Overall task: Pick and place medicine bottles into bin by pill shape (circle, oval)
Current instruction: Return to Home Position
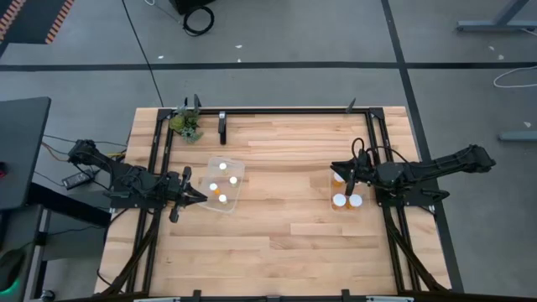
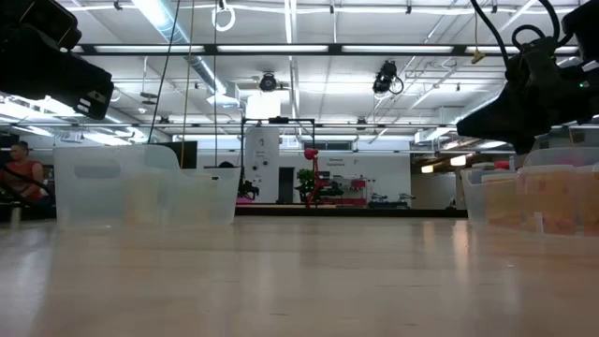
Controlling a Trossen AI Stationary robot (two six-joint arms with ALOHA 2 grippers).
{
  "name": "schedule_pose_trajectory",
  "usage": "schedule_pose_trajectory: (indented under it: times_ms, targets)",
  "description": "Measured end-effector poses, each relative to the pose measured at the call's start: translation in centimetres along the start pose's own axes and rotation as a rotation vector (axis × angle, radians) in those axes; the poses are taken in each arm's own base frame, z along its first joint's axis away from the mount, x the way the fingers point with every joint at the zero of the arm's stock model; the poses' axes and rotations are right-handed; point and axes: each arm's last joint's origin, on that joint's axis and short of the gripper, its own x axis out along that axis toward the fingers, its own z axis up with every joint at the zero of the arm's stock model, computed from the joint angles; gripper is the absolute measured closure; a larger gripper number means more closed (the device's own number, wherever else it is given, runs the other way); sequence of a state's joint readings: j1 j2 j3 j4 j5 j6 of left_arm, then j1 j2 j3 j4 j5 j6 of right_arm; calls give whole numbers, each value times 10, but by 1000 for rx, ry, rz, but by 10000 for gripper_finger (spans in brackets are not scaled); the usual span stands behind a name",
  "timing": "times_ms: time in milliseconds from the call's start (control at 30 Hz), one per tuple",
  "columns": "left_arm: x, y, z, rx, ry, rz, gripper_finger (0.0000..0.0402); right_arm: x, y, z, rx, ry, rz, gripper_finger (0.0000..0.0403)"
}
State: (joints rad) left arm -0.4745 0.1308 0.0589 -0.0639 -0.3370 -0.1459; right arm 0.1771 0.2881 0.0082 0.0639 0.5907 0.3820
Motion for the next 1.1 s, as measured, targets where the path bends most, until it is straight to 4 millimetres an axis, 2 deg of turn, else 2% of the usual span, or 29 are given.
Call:
schedule_pose_trajectory:
  times_ms: [300,600,1100]
  targets:
    - [0,0,0,0,0,0,371,0,0,0,0,0,0,327]
    - [0,0,0,0,0,0,361,0,0,0,0,0,0,327]
    - [0,0,0,0,0,1,366,0,0,0,-1,0,0,327]
